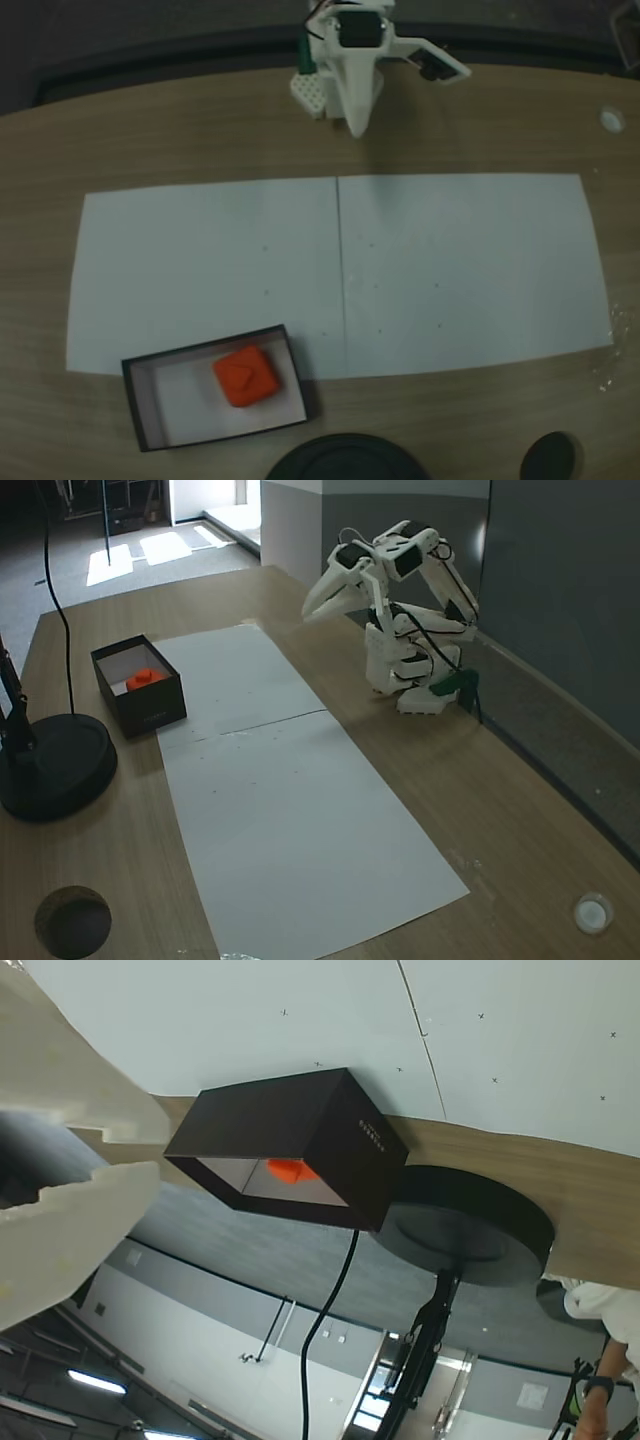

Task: Grab a orange square and put it in the box.

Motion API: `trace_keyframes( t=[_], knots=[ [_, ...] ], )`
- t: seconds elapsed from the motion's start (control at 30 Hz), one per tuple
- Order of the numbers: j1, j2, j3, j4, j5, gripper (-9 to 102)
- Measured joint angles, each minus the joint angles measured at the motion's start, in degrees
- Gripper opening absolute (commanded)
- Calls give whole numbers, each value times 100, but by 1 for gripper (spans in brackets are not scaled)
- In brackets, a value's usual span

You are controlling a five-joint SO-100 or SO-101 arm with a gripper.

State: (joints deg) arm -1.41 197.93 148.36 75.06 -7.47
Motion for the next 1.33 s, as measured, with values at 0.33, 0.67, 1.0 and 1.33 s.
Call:
trace_keyframes(
  t=[0.33,0.67,1.0,1.33],
  knots=[
    [26,0,2030,-844,0,0],
    [-18,0,2751,-1020,70,0],
    [26,0,2672,-158,308,0],
    [26,0,2672,-132,483,0]
  ],
)
